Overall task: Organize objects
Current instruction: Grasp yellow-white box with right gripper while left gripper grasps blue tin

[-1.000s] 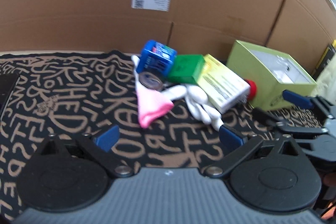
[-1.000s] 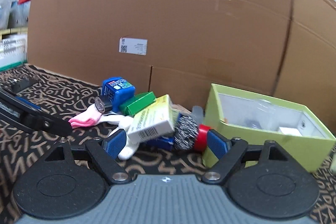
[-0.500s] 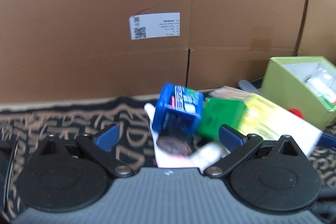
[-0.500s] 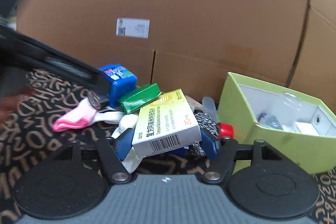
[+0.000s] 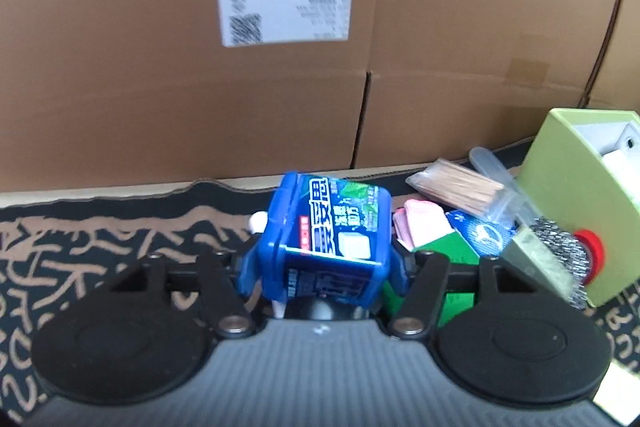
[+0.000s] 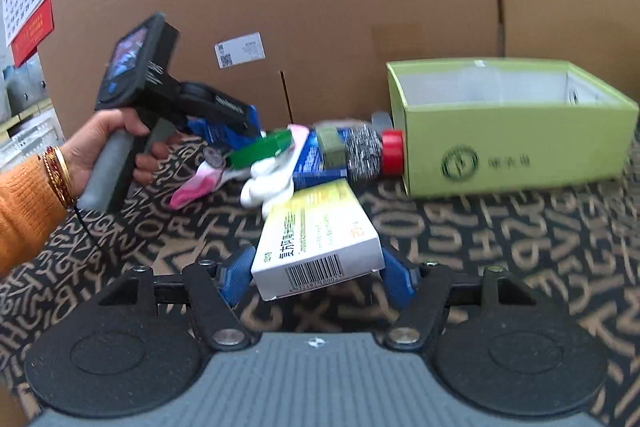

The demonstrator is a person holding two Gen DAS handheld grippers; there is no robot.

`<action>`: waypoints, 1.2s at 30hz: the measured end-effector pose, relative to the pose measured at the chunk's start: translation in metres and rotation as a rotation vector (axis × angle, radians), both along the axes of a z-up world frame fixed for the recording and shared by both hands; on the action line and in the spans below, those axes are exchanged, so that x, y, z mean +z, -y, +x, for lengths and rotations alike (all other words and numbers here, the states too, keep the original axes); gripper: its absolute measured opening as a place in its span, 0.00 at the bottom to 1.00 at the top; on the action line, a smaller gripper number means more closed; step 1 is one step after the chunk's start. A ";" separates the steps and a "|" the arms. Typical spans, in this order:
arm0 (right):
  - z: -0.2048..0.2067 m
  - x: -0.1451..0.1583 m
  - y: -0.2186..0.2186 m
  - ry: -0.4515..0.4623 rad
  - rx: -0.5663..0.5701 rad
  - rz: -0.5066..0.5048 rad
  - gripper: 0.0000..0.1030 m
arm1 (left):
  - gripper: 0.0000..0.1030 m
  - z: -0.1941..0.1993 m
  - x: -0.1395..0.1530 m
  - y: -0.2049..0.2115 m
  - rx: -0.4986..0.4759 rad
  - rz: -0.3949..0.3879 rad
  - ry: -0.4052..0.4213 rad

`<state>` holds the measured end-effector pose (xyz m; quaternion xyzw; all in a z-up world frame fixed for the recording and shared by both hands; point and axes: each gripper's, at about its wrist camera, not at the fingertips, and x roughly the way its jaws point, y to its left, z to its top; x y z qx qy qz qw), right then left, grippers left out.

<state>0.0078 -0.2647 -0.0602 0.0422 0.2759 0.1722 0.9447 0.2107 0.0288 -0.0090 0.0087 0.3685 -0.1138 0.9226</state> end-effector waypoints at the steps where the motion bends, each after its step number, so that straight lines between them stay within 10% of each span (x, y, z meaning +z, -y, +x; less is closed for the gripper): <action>1: -0.004 -0.002 0.003 -0.016 0.003 0.011 0.70 | 0.58 -0.009 0.006 -0.005 -0.008 -0.014 0.009; 8: -0.039 -0.011 0.018 -0.106 0.026 -0.003 0.70 | 0.56 -0.102 0.042 -0.032 -0.137 -0.092 -0.001; 16: -0.060 -0.010 0.013 -0.097 0.023 -0.116 0.72 | 0.57 -0.187 0.011 -0.028 -0.245 -0.093 -0.106; 36: -0.032 -0.017 -0.006 -0.061 0.013 -0.212 0.77 | 0.69 -0.210 -0.005 -0.009 -0.251 0.037 -0.041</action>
